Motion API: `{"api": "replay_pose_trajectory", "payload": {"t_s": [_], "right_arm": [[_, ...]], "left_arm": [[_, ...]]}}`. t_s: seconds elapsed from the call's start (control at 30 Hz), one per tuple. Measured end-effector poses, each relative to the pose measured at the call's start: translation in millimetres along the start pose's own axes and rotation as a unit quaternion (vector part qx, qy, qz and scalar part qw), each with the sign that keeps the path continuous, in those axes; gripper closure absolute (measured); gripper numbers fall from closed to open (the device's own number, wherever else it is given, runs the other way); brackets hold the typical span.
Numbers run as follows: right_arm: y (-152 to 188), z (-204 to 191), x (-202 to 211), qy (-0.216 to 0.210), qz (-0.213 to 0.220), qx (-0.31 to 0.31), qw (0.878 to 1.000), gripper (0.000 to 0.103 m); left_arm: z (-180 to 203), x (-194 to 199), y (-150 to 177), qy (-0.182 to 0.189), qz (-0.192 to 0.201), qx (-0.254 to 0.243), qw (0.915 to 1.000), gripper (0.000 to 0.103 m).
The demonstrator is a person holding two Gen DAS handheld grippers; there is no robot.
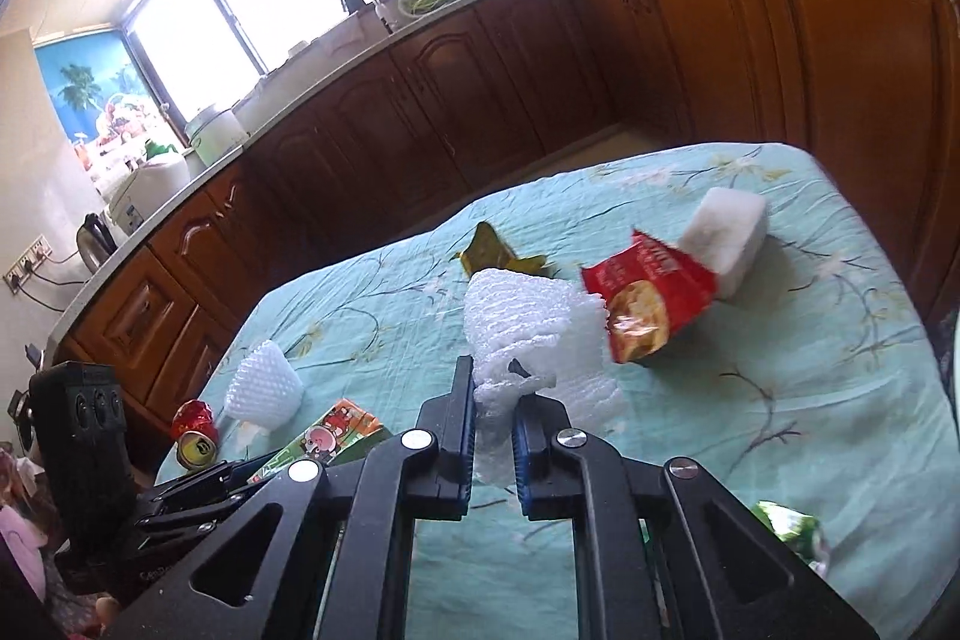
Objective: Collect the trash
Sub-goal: 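Grasp the green milk carton with the left tool while the right tool grasps a white foam net, then carry the green carton and foam net over the trash bin with both tools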
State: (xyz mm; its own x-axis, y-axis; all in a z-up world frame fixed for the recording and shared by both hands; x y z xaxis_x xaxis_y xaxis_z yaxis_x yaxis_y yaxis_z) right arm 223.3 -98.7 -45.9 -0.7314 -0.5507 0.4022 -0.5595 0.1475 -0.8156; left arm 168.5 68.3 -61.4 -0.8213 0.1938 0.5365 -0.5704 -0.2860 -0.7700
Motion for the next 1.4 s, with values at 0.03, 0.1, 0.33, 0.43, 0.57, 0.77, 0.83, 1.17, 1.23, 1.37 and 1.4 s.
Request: {"api": "replay_pose_trajectory", "payload": {"t_s": [0.03, 0.1, 0.33, 0.43, 0.57, 0.77, 0.83, 1.17, 1.23, 1.37, 1.4], "right_arm": [[-3.1, 8.0, 10.0, 0.004, 0.006, -0.006, 1.0, 0.093], [-8.3, 24.2, 29.2, 0.02, 0.02, -0.014, 0.999, 0.093], [-22.1, 84.6, 94.4, 0.075, 0.065, -0.042, 0.994, 0.093], [-24.5, 108.8, 118.2, 0.099, 0.078, -0.051, 0.991, 0.093], [-23.5, 138.7, 144.6, 0.129, 0.09, -0.063, 0.986, 0.093], [-19.1, 181.3, 172.2, 0.167, 0.101, -0.087, 0.977, 0.093], [-18.5, 192.2, 176.8, 0.175, 0.103, -0.095, 0.975, 0.093], [-10.6, 229.8, 189.6, 0.197, 0.098, -0.119, 0.968, 0.092], [-11.0, 236.3, 189.0, 0.201, 0.096, -0.121, 0.967, 0.092], [-13.5, 246.9, 188.8, 0.207, 0.092, -0.125, 0.966, 0.092], [-14.2, 249.5, 188.7, 0.208, 0.091, -0.125, 0.966, 0.092]], "left_arm": [[8.9, -0.5, -2.4, 0.007, 0.002, -0.005, 1.0, 0.058], [28.9, -2.2, -6.1, 0.023, 0.006, -0.017, 0.9996, 0.058], [97.5, -13.3, -12.7, 0.077, 0.011, -0.056, 0.9954, 0.058], [125.5, -19.1, -11.5, 0.096, 0.01, -0.073, 0.9926, 0.058], [158.2, -27.4, -7.0, 0.119, 0.005, -0.091, 0.9887, 0.058], [207.3, -41.6, 0.7, 0.148, -0.007, -0.119, 0.9817, 0.059], [222.1, -45.9, 2.9, 0.154, -0.009, -0.123, 0.9804, 0.059], [278.3, -68.5, 13.7, 0.182, -0.026, -0.152, 0.9711, 0.059], [286.8, -73.6, 16.1, 0.186, -0.03, -0.157, 0.9694, 0.059], [307.0, -85.1, 19.7, 0.196, -0.043, -0.169, 0.9649, 0.059], [311.3, -86.6, 20.0, 0.198, -0.043, -0.172, 0.9641, 0.059]]}}
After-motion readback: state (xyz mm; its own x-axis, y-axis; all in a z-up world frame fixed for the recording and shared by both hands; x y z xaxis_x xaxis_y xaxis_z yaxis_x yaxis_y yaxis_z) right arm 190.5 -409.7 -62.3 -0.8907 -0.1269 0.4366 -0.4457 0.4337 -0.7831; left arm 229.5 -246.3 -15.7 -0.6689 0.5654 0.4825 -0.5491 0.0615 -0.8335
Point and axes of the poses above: each gripper's, at about its wrist camera, not at the fingertips, and x roughly against the way its jaws point, z to its right, y to its underside, the point moved 6 cm from there along -x, roughly the way its jaws point, and after that the axes turned 12 degrees about z, right-handed, at the moved point
